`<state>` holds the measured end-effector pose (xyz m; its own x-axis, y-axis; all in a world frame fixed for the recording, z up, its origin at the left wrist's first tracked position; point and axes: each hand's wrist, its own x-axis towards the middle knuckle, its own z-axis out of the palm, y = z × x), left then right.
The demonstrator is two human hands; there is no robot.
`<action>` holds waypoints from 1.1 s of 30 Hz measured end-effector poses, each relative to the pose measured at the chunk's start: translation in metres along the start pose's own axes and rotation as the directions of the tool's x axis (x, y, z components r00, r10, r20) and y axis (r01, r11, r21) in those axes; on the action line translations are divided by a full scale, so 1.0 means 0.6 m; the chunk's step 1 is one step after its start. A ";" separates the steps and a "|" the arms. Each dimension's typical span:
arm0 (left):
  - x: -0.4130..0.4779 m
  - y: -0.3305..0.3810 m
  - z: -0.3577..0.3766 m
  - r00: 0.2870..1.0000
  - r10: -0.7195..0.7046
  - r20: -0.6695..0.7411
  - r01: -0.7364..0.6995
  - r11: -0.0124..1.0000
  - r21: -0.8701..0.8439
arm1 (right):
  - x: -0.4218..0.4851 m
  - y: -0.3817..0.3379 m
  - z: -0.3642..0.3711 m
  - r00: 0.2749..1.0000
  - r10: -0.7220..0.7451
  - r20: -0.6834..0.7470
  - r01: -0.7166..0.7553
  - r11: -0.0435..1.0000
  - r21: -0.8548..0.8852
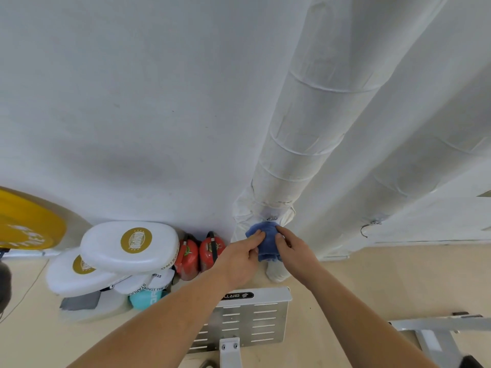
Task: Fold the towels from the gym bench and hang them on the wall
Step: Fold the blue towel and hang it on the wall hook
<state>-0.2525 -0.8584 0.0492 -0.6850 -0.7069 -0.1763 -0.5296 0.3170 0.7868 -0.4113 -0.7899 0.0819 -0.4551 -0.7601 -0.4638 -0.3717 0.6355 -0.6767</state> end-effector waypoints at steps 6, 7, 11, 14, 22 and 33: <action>0.011 0.015 -0.046 0.997 -0.065 0.039 0.066 0.998 -0.005 | 0.007 -0.002 -0.015 0.997 -0.059 -0.049 0.056 0.997 -0.054; 0.012 0.020 -0.050 0.998 -0.054 0.015 0.055 0.998 -0.022 | 0.009 -0.004 -0.016 0.995 -0.063 -0.073 0.058 0.996 -0.066; 0.007 0.028 -0.063 0.999 -0.018 -0.032 0.018 1.000 -0.003 | -0.013 -0.030 -0.026 0.981 -0.092 -0.169 0.081 0.994 -0.066; 0.004 0.029 -0.065 0.999 0.001 -0.053 0.002 0.999 0.054 | -0.024 -0.031 -0.032 0.976 -0.115 -0.187 0.100 0.991 -0.087; -0.035 0.023 -0.085 0.984 -0.081 -0.156 0.072 0.995 -0.065 | -0.065 -0.038 -0.041 0.949 -0.206 -0.239 0.168 0.971 -0.169; -0.149 -0.044 -0.121 0.939 -0.298 -0.174 0.257 0.940 -0.224 | -0.143 -0.046 0.042 0.882 -0.328 -0.337 0.289 0.943 -0.162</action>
<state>-0.1408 -0.8496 0.0873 -0.3985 -0.8678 -0.2969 -0.5617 -0.0249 0.8269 -0.3416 -0.7457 0.1258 -0.5523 -0.8337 0.0056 -0.6133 0.4017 -0.6801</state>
